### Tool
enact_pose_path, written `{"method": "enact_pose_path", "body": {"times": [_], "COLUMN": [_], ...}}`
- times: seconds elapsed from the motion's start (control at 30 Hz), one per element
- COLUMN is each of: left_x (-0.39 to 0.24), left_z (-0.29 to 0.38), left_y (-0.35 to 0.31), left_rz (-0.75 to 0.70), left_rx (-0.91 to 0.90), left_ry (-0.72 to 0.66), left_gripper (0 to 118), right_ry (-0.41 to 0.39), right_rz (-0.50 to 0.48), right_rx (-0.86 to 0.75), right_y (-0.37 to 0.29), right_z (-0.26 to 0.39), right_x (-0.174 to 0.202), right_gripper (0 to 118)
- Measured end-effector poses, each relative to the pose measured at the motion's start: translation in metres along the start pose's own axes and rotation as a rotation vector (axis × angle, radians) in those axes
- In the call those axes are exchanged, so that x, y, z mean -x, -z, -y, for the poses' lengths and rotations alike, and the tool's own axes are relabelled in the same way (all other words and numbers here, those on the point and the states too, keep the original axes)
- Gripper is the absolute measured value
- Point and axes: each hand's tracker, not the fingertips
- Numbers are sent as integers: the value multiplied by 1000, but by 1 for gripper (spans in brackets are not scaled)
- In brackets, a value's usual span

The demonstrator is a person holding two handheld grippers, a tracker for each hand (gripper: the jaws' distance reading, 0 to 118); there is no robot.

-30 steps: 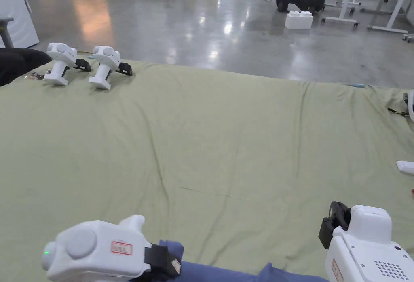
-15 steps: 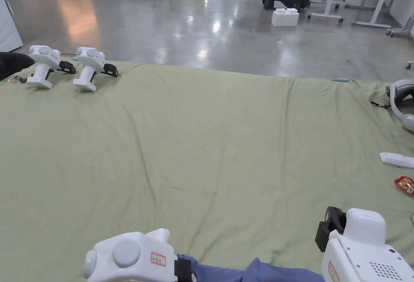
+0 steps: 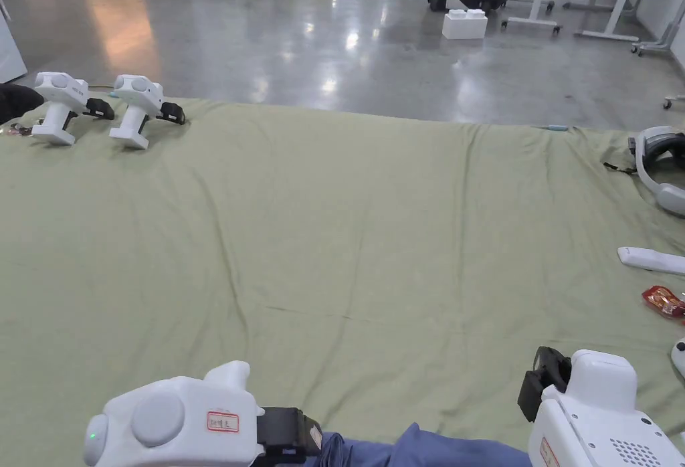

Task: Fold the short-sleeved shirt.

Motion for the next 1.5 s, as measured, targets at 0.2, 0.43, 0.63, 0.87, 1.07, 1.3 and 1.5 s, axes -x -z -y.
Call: {"method": "enact_pose_path", "body": {"times": [0.2, 0.43, 0.63, 0.87, 1.07, 1.3, 1.5], "left_x": [0, -15, -9, 24, 91, 167, 196], "left_z": [7, 35, 44, 25, 1, -9, 0], "left_y": [22, 65, 79, 31, -37, -40, -1], "left_rz": [-130, -45, -25, 102, 90, 94, 258], "left_rx": [32, 129, 112, 24, -100, -79, -29], "left_ry": [80, 189, 247, 134, 85, -47, -176], "left_gripper": [17, 17, 17, 68, 76, 76, 76], "right_ry": [4, 0, -10, -14, -16, -5, -13], "right_rz": [-7, -18, -20, -23, -28, -37, -46], "right_rx": [10, 26, 34, 38, 20, 9, 8], "right_y": [1, 0, -2, -2, 0, 3, 2], "right_z": [4, 8, 11, 7, -2, -9, -11], "right_x": [2, 3, 2, 3, 6, 15, 25], "right_gripper": [5, 5, 5, 5, 5, 5, 5]}}
